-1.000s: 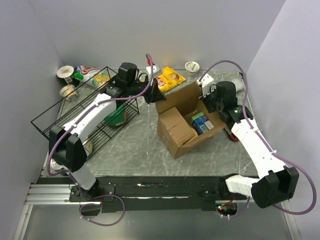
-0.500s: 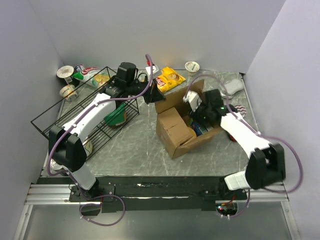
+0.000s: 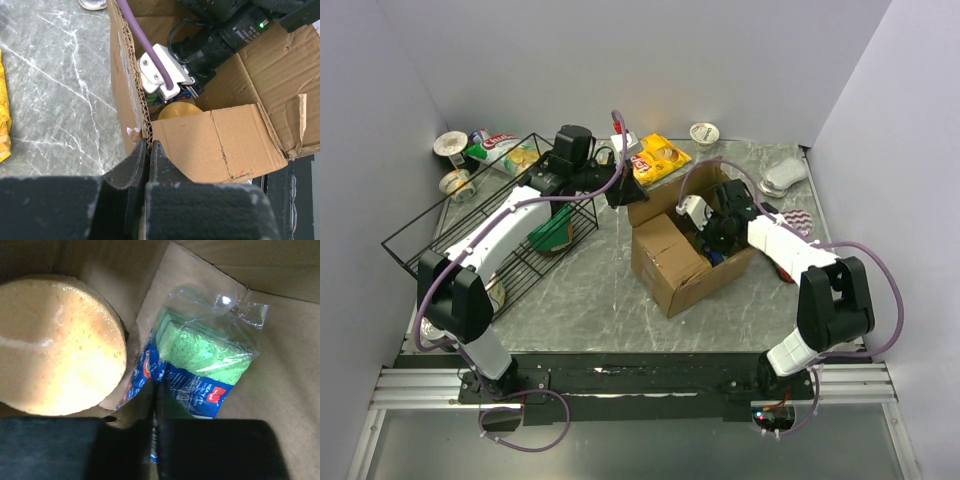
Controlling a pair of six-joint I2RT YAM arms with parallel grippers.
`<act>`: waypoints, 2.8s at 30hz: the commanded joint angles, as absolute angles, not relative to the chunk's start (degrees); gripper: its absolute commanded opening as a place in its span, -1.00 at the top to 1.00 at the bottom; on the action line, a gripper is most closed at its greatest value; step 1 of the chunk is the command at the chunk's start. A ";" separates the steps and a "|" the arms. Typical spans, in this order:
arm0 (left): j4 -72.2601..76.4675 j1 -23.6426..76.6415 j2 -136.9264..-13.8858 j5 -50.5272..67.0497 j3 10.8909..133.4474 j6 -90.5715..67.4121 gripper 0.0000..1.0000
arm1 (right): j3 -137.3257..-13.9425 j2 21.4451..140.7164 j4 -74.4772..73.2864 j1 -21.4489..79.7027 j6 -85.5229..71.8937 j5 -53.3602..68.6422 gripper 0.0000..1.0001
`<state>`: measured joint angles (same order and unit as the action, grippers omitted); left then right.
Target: Unpack the express box
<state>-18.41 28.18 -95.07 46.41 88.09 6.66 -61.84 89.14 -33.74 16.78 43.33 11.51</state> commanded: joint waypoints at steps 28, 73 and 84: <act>-23.12 26.81 -91.85 46.32 91.76 14.33 0.98 | -78.86 71.18 -18.81 1.50 16.51 1.05 1.00; -21.45 26.63 -89.21 46.85 89.65 11.95 0.98 | -72.87 72.87 -33.39 26.36 37.08 27.78 0.37; -20.57 26.63 -87.89 46.93 89.56 10.99 0.98 | -43.82 46.16 -37.72 35.33 46.86 26.12 0.48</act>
